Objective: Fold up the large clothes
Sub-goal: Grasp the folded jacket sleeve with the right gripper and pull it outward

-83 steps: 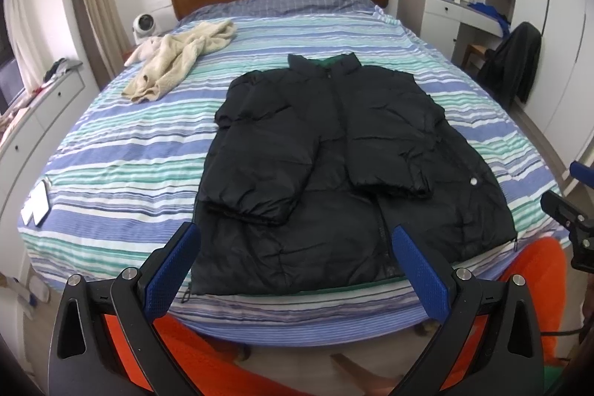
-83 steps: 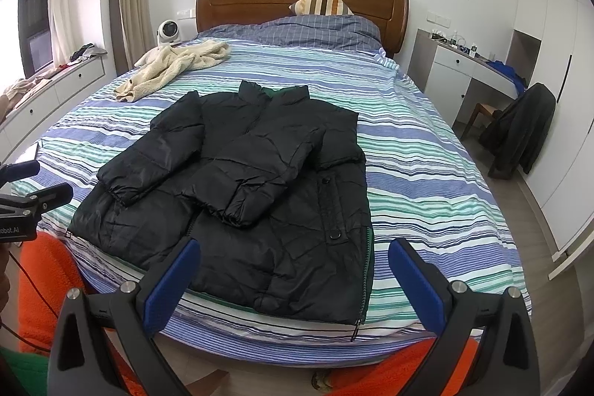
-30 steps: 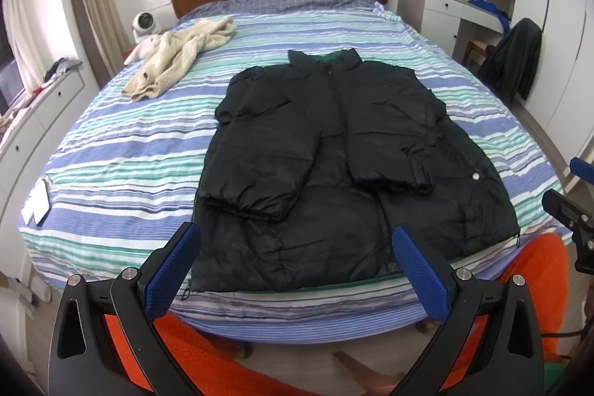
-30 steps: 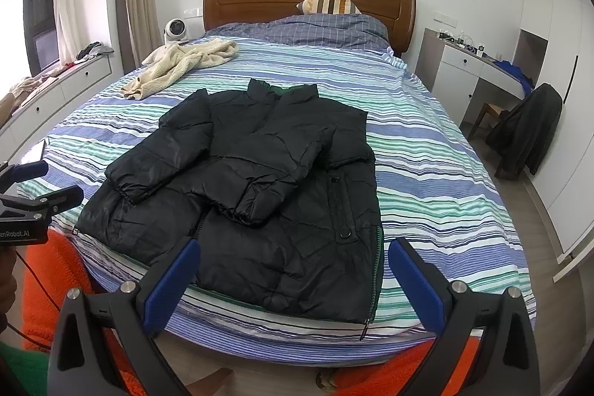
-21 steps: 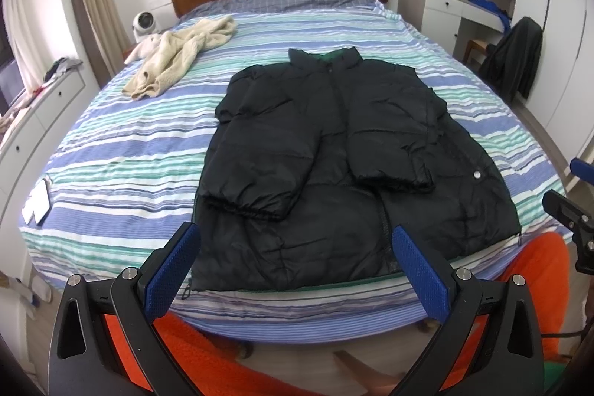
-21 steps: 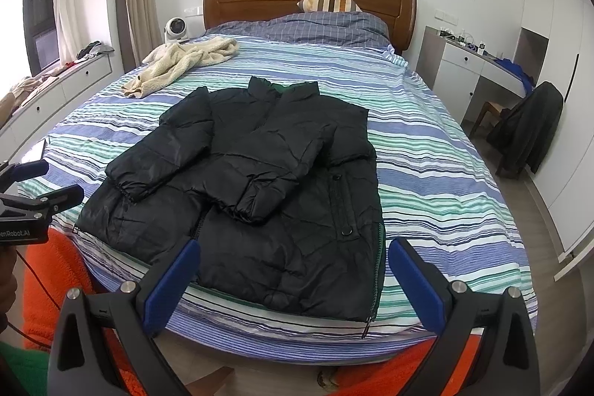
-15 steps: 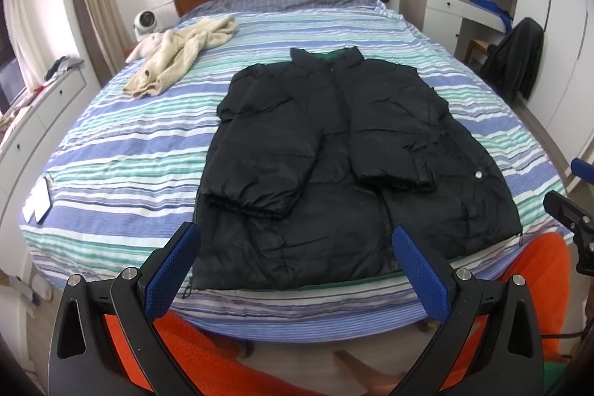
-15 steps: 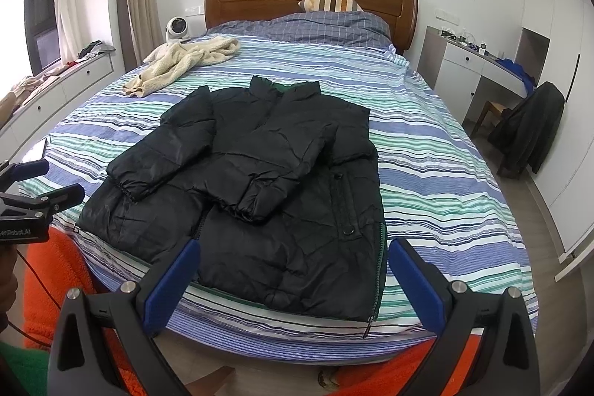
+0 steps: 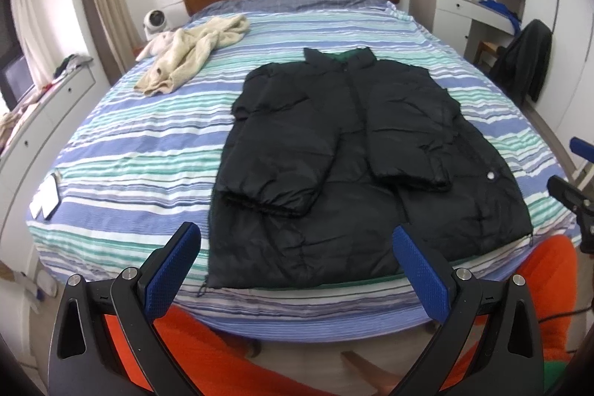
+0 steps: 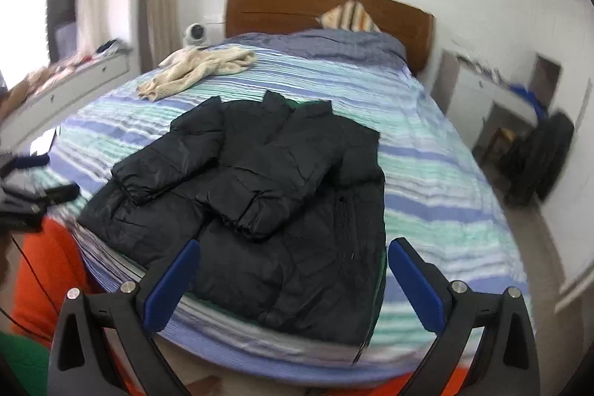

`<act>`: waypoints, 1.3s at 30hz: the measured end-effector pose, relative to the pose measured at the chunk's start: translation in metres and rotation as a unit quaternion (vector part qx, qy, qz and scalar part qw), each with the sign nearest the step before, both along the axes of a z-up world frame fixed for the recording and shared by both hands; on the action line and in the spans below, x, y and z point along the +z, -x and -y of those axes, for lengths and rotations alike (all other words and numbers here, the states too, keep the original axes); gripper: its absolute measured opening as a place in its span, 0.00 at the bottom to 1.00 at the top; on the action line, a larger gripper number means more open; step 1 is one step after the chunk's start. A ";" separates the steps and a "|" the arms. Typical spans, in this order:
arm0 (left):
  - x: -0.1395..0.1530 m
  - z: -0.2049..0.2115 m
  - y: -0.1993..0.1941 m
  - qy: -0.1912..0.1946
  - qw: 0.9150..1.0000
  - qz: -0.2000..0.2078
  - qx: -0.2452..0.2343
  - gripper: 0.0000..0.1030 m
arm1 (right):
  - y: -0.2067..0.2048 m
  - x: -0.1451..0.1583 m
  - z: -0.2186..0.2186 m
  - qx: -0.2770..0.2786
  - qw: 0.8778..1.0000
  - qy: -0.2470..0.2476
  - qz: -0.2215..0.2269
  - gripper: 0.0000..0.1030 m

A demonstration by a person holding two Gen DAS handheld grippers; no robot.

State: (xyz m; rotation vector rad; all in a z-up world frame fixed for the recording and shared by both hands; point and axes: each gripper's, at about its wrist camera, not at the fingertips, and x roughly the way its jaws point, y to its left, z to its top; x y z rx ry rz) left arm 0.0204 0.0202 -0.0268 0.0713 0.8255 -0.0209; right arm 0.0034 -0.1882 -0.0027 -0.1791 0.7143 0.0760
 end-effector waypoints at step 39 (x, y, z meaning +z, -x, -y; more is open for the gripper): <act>-0.021 -0.017 0.000 0.008 0.999 -0.030 0.041 1.00 | -0.087 0.089 0.207 -0.126 0.978 -0.112 0.123 0.13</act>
